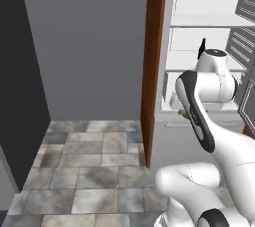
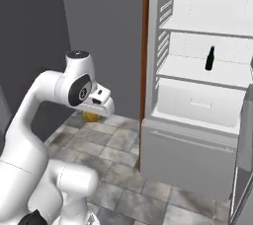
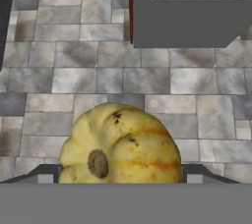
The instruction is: Pick squash from the fridge and place it on the plate on the counter.
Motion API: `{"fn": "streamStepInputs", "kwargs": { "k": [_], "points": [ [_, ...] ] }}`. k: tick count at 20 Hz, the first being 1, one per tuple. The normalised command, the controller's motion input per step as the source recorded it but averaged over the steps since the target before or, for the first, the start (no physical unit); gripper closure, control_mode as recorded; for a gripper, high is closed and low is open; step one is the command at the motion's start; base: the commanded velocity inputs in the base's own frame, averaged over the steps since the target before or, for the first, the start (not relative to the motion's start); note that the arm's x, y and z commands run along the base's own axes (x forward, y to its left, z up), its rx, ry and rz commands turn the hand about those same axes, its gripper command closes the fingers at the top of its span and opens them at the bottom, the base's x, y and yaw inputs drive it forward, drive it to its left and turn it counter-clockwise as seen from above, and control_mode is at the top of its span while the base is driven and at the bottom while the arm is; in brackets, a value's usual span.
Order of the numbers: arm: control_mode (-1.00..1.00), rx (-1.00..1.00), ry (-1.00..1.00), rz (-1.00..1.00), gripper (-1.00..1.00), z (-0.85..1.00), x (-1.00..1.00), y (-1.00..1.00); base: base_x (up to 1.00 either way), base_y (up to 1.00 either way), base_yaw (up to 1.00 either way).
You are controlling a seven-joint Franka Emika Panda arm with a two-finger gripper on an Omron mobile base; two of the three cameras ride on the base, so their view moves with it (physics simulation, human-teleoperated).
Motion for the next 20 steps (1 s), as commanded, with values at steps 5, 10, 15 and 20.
{"fn": "streamStepInputs", "kwargs": {
  "k": [5, 10, 15, 20],
  "points": [
    [1.00, 0.00, 0.00, 0.00, 1.00, 0.00, 0.00, 0.00, -0.82, 0.02, -0.06],
    [1.00, 0.00, 0.00, 0.00, 1.00, 0.00, 0.00, 0.00, -0.97, 0.28, -0.17],
    [1.00, 0.00, 0.00, 0.00, 1.00, 0.00, 0.00, 0.00, -0.41, 0.25, -0.40],
    [1.00, 0.00, 0.00, 0.00, 1.00, 0.00, 0.00, 0.00, -0.04, 0.00, -0.39]
  ]
}}
